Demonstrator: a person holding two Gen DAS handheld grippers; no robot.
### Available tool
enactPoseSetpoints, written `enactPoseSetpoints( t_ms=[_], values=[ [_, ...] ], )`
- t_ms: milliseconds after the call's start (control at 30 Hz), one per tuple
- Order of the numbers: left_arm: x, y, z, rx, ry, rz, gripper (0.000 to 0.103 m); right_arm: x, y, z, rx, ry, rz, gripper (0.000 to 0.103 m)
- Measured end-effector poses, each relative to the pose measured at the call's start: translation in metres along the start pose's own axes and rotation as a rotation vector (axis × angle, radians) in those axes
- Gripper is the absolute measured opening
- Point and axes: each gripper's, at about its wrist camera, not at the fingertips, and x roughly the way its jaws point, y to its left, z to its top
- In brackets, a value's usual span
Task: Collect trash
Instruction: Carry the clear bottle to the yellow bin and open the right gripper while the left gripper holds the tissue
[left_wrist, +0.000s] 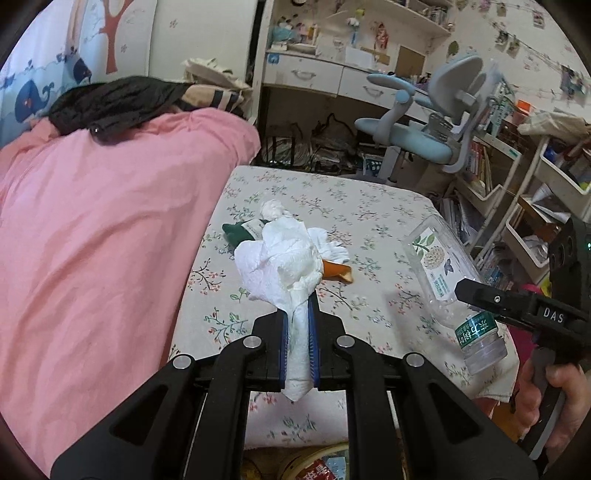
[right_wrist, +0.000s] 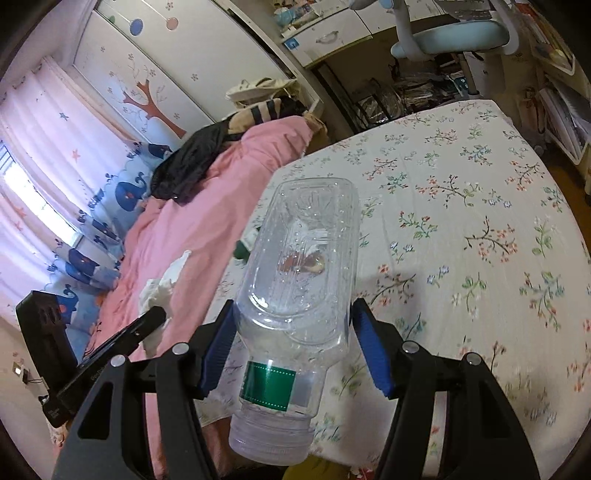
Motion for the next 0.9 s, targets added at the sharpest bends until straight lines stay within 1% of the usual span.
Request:
enactPoseSetpoints(
  t_ms=[167, 333, 633, 900],
  values=[
    [-0.020, -0.008, -0.010, 0.022, -0.020, 0.003, 0.009, -0.015, 0.008, -0.013, -0.011, -0.017, 0.046, 0.061],
    [-0.035, -0.016, -0.022, 0.039, -0.030, 0.007, 0.009, -0.029, 0.012, -0.027, -0.019, -0.024, 0.069, 0.062],
    [-0.055, -0.029, -0.039, 0.061, -0.043, 0.016, 0.009, -0.045, 0.012, -0.050, -0.029, -0.021, 0.082, 0.061],
    [-0.065, -0.036, -0.053, 0.075, -0.037, 0.022, 0.009, -0.050, 0.009, -0.073, -0.033, 0.014, 0.078, 0.062]
  ],
)
